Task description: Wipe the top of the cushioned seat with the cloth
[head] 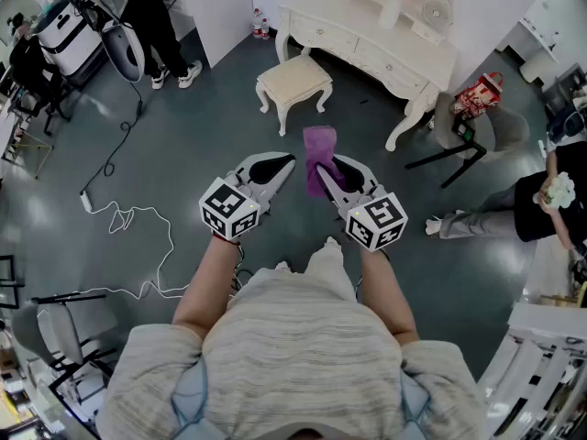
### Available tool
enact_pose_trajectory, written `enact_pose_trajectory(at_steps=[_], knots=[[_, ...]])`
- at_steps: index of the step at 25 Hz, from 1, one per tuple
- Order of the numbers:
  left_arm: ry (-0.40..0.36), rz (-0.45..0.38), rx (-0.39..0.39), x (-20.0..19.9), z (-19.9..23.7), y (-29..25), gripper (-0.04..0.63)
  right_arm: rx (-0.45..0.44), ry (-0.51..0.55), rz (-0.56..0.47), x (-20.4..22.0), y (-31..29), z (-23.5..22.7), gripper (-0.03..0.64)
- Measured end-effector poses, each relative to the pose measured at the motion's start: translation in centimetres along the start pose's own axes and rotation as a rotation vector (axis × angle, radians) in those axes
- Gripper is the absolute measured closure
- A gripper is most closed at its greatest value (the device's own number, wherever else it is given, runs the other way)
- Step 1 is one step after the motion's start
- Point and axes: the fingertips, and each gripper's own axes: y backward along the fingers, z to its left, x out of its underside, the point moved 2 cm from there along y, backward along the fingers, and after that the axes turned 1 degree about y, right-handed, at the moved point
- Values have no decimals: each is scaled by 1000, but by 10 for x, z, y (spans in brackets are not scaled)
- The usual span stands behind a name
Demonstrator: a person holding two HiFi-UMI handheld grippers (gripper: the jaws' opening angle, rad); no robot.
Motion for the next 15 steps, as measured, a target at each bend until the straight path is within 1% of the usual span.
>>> enact_pose_trajectory(at_steps=[15], knots=[[0, 4, 4, 0, 8, 3, 581, 6, -12, -8, -2, -8, 1, 520]])
